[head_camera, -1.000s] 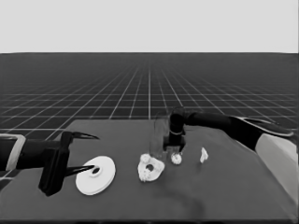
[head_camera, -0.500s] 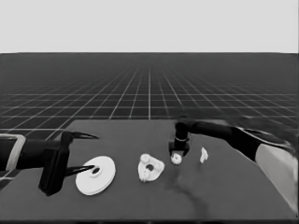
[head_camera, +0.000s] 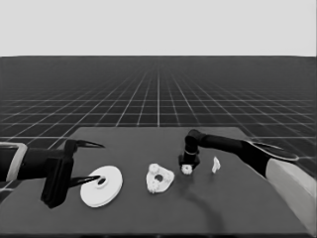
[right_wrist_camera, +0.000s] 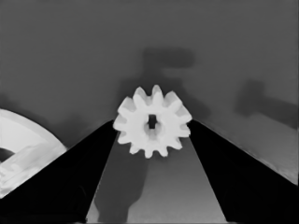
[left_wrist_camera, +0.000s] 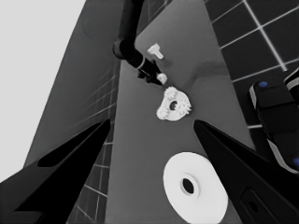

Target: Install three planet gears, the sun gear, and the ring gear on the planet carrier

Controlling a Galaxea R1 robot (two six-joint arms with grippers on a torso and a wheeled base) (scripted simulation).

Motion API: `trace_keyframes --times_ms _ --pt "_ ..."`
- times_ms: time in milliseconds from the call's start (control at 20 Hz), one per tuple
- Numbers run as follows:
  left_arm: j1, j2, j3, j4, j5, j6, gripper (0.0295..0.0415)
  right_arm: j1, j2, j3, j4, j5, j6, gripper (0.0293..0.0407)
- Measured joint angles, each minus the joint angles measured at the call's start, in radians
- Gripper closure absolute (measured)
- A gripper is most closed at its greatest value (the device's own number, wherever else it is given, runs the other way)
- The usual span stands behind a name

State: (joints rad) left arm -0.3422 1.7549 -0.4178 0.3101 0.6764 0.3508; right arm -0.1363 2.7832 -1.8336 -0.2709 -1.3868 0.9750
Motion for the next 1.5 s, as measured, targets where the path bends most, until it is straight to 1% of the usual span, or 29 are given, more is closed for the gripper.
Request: trace_keyframes --times_ms 50,400,450,500,550,650,750,900,950,1050,1200,1400,1450,1500 --pt "0.0 0.0 0.0 0.0 0.0 0.0 0.0326 0.0 0.0 0.0 0.0 0.0 0.0 0.0387" --pt "0.0 0.0 0.0 0.0 0.0 0.0 0.0326 0.0 0.0 0.0 0.0 0.0 0.0 0.0387" --pt "0.0 0.0 0.0 0.0 0.0 0.0 0.0326 0.056 -0.034 0.087 0.049 -0.053 0.042 0.0387" --pt "0.0 0.0 0.0 0.0 0.0 0.0 0.0326 0.11 -0.048 0.122 0.085 -0.08 0.058 0.0387" --pt "0.0 0.0 0.0 0.0 0.0 0.0 0.0326 0.141 -0.052 0.135 0.108 -0.094 0.064 0.0387" --pt "0.0 0.0 0.0 0.0 0.0 0.0 0.0326 0.168 -0.055 0.142 0.131 -0.107 0.067 0.0387" --pt "0.0 0.0 0.0 0.0 0.0 0.0 0.0326 0.177 -0.055 0.143 0.139 -0.111 0.067 0.0387" --pt "0.0 0.0 0.0 0.0 0.0 0.0 0.0326 0.18 -0.055 0.142 0.142 -0.113 0.067 0.0387" --pt "0.0 0.0 0.0 0.0 0.0 0.0 0.0326 0.175 0.024 0.197 0.125 -0.131 0.234 0.0387" --pt "0.0 0.0 0.0 0.0 0.0 0.0 0.0326 0.168 0.191 0.182 0.115 -0.146 0.352 0.0387" --pt "0.0 0.0 0.0 0.0 0.0 0.0 0.0326 0.167 0.267 0.137 0.113 -0.15 0.379 0.0387" --pt "0.0 0.0 0.0 0.0 0.0 0.0 0.0326 0.166 0.282 0.123 0.113 -0.151 0.383 0.0387" --pt "0.0 0.0 0.0 0.0 0.0 0.0 0.0326 0.12 0.289 0.101 0.064 -0.138 0.369 0.0387" --pt "0.0 0.0 0.0 0.0 0.0 0.0 0.0326 0.087 0.294 0.082 0.036 -0.129 0.358 0.0387"
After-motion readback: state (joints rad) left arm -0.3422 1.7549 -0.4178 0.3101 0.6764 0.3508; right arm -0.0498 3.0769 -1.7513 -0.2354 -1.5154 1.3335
